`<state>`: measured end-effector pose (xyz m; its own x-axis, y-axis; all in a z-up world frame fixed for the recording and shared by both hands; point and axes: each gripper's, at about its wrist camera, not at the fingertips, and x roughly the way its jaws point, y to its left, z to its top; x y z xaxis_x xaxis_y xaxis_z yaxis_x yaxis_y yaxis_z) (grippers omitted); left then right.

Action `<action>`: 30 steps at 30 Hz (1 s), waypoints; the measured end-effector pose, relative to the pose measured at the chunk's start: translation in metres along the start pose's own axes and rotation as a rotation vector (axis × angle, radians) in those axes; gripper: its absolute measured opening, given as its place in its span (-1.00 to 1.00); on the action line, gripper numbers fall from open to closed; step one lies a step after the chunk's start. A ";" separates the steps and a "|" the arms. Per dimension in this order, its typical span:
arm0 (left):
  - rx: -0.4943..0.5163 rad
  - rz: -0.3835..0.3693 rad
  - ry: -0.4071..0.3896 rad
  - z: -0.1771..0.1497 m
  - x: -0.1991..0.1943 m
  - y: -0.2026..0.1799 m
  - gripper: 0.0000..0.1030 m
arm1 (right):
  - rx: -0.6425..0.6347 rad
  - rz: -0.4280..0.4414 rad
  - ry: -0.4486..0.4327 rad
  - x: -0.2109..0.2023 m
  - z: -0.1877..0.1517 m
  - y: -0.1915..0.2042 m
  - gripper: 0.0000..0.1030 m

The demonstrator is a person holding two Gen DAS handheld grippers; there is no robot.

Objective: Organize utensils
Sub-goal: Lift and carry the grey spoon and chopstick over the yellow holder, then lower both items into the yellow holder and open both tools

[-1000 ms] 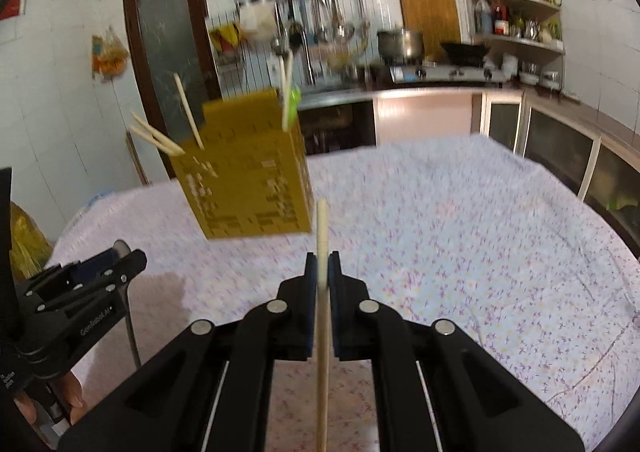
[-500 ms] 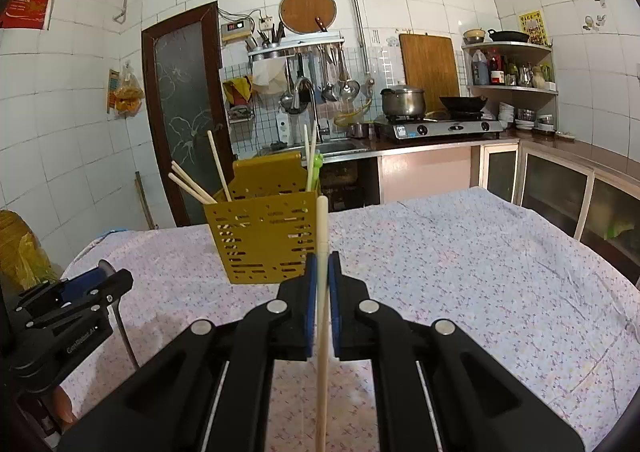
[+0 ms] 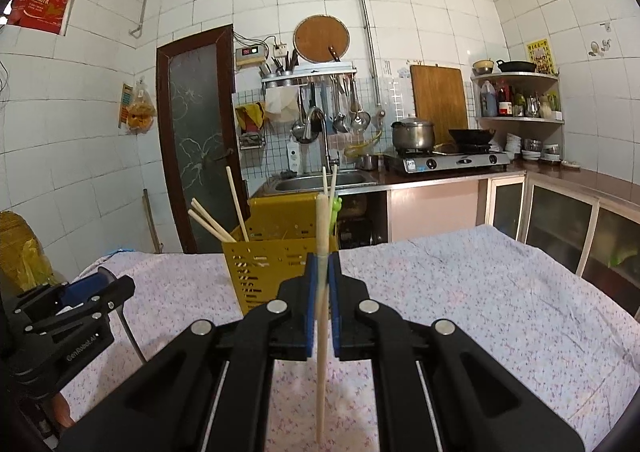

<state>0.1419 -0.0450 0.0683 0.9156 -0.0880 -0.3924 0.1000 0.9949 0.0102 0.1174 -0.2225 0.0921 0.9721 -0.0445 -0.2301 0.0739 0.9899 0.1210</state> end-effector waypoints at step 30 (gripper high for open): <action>-0.014 -0.068 -0.250 0.167 0.130 -0.033 -0.32 | 0.008 0.025 -0.227 0.124 0.142 -0.001 -0.89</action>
<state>0.3222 -0.0976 0.1705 0.9750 -0.1623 -0.1518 0.1609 0.9867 -0.0218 0.2690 -0.2480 0.2006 0.9987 -0.0500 -0.0038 0.0501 0.9900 0.1317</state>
